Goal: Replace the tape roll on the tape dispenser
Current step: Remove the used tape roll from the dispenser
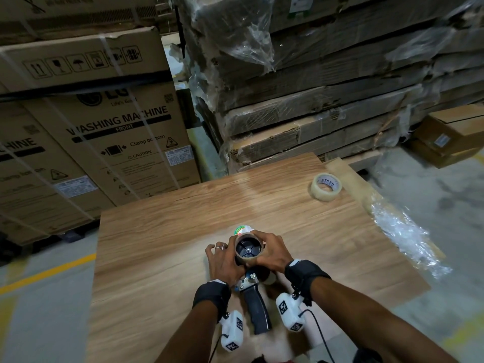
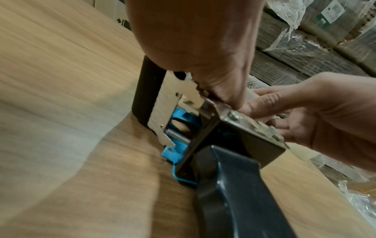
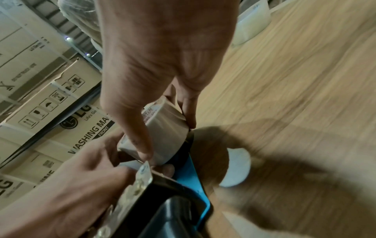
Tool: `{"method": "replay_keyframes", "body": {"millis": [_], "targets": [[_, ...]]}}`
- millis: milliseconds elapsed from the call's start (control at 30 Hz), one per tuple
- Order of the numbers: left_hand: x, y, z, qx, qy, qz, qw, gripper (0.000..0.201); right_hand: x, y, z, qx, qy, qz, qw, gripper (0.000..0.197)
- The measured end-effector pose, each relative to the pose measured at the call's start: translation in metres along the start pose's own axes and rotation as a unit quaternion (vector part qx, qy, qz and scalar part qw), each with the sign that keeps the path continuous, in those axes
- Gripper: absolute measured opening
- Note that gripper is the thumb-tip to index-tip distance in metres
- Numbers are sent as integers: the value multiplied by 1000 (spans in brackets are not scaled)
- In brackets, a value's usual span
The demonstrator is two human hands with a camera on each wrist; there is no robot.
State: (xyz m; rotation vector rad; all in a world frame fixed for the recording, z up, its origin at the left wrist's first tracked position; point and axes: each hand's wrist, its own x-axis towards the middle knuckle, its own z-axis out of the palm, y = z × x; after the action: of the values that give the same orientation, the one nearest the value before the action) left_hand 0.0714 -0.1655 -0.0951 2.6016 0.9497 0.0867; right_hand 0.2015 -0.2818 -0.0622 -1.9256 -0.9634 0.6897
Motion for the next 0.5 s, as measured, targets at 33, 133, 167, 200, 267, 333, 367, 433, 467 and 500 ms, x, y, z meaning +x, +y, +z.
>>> {"method": "replay_keyframes", "body": {"millis": [33,133,167,200,267,333,367,433,467,500], "targets": [[0,0,1,5,1,0,1000,74,0,0,-1,4,-1,2,1000,70],[0,3,0,5,18,-11,1000,77,-3,-2,2,24,-4,-24,999,69],[-1,5,-1,7,17,-16,1000,77,-4,-3,3,25,-2,-34,999,68],[-2,5,-2,9,14,-19,1000,77,-5,-3,3,24,0,-39,999,67],[-1,4,-2,17,13,-13,1000,77,-5,-3,0,17,-3,-40,999,68],[-1,3,0,23,9,-10,1000,79,-2,-2,-4,13,-14,-29,999,73],[-1,3,1,22,9,-9,1000,79,0,-1,-5,16,-18,-24,999,75],[-1,4,0,17,13,-10,1000,80,0,0,-4,29,-12,-20,999,75],[-1,5,-1,15,14,-13,1000,81,-1,1,-2,35,-8,-24,999,76],[-1,6,-2,15,15,-15,1000,82,-3,3,1,36,0,-33,999,77]]}}
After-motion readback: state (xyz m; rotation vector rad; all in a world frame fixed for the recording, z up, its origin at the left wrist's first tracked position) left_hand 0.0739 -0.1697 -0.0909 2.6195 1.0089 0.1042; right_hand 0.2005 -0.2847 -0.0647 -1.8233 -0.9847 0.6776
